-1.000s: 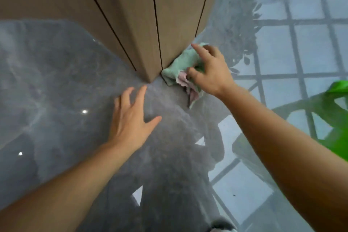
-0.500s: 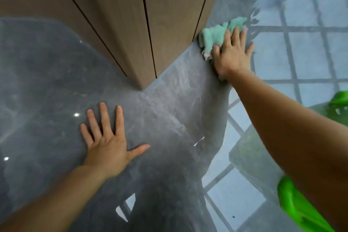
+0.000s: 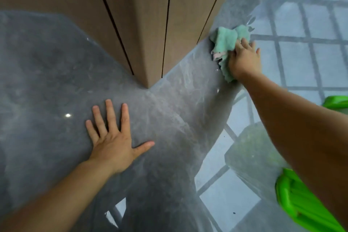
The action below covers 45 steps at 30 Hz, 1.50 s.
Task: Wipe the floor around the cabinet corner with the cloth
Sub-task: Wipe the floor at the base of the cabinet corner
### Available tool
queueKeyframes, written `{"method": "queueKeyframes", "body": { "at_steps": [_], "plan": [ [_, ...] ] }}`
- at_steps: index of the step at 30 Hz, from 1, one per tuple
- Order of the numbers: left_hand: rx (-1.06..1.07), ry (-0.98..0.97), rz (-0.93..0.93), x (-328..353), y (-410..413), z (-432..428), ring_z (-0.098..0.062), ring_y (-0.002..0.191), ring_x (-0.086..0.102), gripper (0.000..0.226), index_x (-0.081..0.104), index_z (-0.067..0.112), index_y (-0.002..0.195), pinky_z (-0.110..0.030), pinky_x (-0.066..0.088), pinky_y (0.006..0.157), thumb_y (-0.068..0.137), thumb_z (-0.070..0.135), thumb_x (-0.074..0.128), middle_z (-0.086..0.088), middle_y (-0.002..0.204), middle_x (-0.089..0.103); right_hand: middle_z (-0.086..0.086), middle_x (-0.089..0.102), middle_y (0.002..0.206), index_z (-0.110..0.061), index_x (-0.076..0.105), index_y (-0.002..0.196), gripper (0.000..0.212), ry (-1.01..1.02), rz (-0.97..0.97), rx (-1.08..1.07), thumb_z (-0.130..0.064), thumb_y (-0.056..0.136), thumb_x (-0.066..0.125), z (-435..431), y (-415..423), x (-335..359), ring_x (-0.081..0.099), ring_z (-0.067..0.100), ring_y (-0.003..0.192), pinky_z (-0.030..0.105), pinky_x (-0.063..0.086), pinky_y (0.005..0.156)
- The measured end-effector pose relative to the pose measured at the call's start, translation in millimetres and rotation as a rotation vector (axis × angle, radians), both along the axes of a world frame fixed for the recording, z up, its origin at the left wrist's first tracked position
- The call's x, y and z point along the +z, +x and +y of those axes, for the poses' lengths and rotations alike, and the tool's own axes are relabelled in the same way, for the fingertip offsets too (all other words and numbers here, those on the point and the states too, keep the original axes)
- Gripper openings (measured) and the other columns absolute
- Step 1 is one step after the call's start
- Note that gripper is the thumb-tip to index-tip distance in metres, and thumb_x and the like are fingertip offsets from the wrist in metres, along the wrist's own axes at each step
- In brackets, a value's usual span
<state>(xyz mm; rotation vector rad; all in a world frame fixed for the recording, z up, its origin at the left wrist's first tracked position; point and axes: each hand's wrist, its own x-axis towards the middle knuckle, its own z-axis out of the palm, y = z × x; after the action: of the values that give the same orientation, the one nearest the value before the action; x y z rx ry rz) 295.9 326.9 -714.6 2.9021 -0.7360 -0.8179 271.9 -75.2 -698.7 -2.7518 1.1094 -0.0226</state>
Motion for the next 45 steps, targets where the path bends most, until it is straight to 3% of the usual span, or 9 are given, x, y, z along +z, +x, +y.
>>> {"method": "queueKeyframes", "body": {
  "at_steps": [5, 10, 13, 16, 19, 27, 38, 41, 45],
  "plan": [
    [-0.109, -0.05, -0.061, 10, 13, 29, -0.041, 0.147, -0.008, 0.128, -0.003, 0.024, 0.153, -0.064, 0.009, 0.115, 0.052, 0.096, 0.026, -0.014, 0.162, -0.013, 0.025, 0.055, 0.124, 0.001, 0.058, 0.12, 0.042, 0.112, -0.131, 0.431, -0.012, 0.081, 0.052, 145, -8, 7, 0.044, 0.046, 0.121, 0.051, 0.032, 0.108],
    [0.226, -0.02, -0.093, 3, 33, 103, -0.047, 0.142, 0.016, 0.119, 0.013, 0.033, 0.152, -0.076, 0.029, 0.099, 0.053, 0.098, 0.024, -0.015, 0.16, 0.009, 0.017, 0.04, 0.15, -0.007, 0.042, 0.138, 0.055, 0.221, -0.108, 0.905, -0.02, 0.087, 0.056, 259, -56, -16, 0.026, 0.036, 0.143, 0.051, 0.016, 0.119],
    [0.18, 0.056, -0.043, 3, 36, 117, -0.041, 0.147, 0.001, 0.119, -0.004, 0.036, 0.151, -0.075, 0.019, 0.104, 0.054, 0.098, 0.027, -0.013, 0.162, -0.004, 0.018, 0.039, 0.15, -0.006, 0.041, 0.141, 0.059, 0.178, -0.121, 0.583, -0.005, 0.085, 0.061, 183, -46, -12, 0.029, 0.037, 0.142, 0.05, 0.029, 0.113],
    [0.205, 0.076, -0.017, 1, 34, 110, -0.039, 0.145, -0.02, 0.134, -0.021, 0.032, 0.148, -0.072, 0.001, 0.109, 0.045, 0.102, 0.026, -0.013, 0.16, -0.024, 0.026, 0.034, 0.15, -0.001, 0.032, 0.144, 0.058, 0.046, 0.053, -0.009, -0.008, 0.089, 0.05, 63, -44, -4, 0.028, 0.038, 0.141, 0.052, 0.017, 0.119],
    [0.212, 0.08, 0.043, 6, 35, 106, -0.041, 0.141, -0.03, 0.138, -0.04, 0.028, 0.137, -0.072, -0.006, 0.109, 0.039, 0.104, 0.019, -0.013, 0.153, -0.041, 0.036, 0.044, 0.136, 0.007, 0.034, 0.137, 0.056, 0.061, 0.106, -0.305, -0.016, 0.089, 0.051, 37, -34, 11, 0.04, 0.049, 0.127, 0.056, 0.029, 0.11],
    [0.176, 0.067, 0.231, 13, 44, 107, -0.043, 0.118, -0.058, 0.148, -0.055, 0.025, 0.124, -0.075, -0.014, 0.104, 0.028, 0.104, 0.025, -0.015, 0.133, -0.062, 0.031, 0.034, 0.147, -0.025, 0.01, 0.152, 0.08, 0.224, 0.099, 0.621, -0.068, 0.089, 0.033, 338, -48, -1, 0.014, 0.046, 0.143, 0.056, 0.011, 0.119],
    [0.125, 0.079, 0.134, 8, 43, 112, -0.044, 0.127, -0.05, 0.147, -0.042, 0.023, 0.138, -0.073, -0.02, 0.099, 0.026, 0.104, 0.007, -0.017, 0.144, -0.052, 0.02, 0.018, 0.158, -0.012, 0.009, 0.151, 0.08, 0.147, 0.125, 0.828, -0.062, 0.092, 0.03, 381, 313, 0, 0.006, 0.037, 0.147, 0.047, 0.006, 0.121],
    [0.138, 0.057, 0.161, 6, 45, 111, -0.042, 0.125, -0.053, 0.148, -0.046, 0.024, 0.134, -0.072, -0.022, 0.098, 0.027, 0.105, 0.015, -0.015, 0.14, -0.056, 0.023, 0.023, 0.156, -0.007, 0.012, 0.15, 0.077, 0.187, 0.117, 0.811, -0.058, 0.095, 0.029, 350, 268, 1, 0.014, 0.036, 0.145, 0.043, 0.009, 0.121],
    [0.164, 0.056, 0.187, 12, 48, 111, -0.043, 0.121, -0.056, 0.149, -0.052, 0.025, 0.128, -0.073, -0.022, 0.097, 0.027, 0.103, 0.025, -0.015, 0.138, -0.059, 0.024, 0.025, 0.155, -0.006, 0.007, 0.151, 0.083, 0.171, 0.185, 0.741, -0.064, 0.094, 0.025, 297, 74, 8, 0.014, 0.038, 0.146, 0.044, 0.01, 0.122]
  ]
}}
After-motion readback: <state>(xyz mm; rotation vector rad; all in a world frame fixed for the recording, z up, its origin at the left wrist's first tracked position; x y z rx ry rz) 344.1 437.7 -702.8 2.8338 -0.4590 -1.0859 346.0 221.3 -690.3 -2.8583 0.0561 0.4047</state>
